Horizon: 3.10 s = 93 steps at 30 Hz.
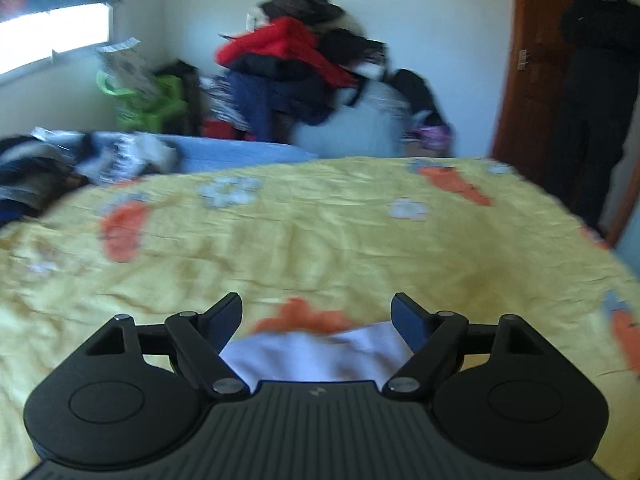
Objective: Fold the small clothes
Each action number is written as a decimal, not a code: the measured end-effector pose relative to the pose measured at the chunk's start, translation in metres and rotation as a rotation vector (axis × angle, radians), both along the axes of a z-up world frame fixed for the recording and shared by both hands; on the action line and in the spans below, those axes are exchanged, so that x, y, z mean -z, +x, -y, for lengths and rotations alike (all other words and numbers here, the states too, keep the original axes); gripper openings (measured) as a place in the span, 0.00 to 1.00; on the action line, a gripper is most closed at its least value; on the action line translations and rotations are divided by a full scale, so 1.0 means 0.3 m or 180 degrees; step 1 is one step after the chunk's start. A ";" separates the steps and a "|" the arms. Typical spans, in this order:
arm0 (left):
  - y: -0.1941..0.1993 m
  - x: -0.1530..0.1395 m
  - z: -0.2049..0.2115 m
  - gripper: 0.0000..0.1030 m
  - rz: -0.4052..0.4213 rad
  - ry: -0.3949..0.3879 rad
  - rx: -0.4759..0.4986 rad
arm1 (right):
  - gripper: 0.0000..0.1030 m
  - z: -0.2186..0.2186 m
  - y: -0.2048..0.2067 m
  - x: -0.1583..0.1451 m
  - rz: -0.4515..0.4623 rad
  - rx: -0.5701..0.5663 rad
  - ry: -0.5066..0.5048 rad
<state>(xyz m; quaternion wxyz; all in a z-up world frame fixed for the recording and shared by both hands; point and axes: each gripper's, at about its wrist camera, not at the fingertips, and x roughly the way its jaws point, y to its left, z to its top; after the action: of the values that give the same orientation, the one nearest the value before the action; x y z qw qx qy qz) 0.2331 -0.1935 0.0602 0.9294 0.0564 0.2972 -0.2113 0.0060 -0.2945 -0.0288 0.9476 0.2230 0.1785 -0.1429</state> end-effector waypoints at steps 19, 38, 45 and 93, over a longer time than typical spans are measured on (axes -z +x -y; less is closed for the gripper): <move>-0.038 0.269 -0.351 0.80 -0.1153 -0.0721 0.0658 | 0.82 0.342 0.402 -0.067 -0.0531 -0.1634 0.0400; -0.074 0.335 -0.322 0.31 -0.0889 -0.0923 0.0770 | 0.25 0.212 0.607 0.064 -0.0842 -0.2219 0.1104; -0.155 0.219 -0.385 0.23 -0.0398 -0.0739 0.0747 | 0.23 0.126 0.547 -0.032 -0.0471 -0.2245 0.0999; -0.653 0.292 -0.602 0.80 -0.0358 -0.0010 -0.0766 | 0.83 -0.438 -0.078 -0.102 -0.0580 -0.1236 -0.0851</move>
<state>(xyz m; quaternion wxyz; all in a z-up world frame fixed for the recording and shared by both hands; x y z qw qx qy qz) 0.0373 -0.0130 -0.0274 0.9300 0.0070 0.3532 -0.1016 -0.0173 -0.1631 0.0017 0.9584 0.0435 0.2822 -0.0001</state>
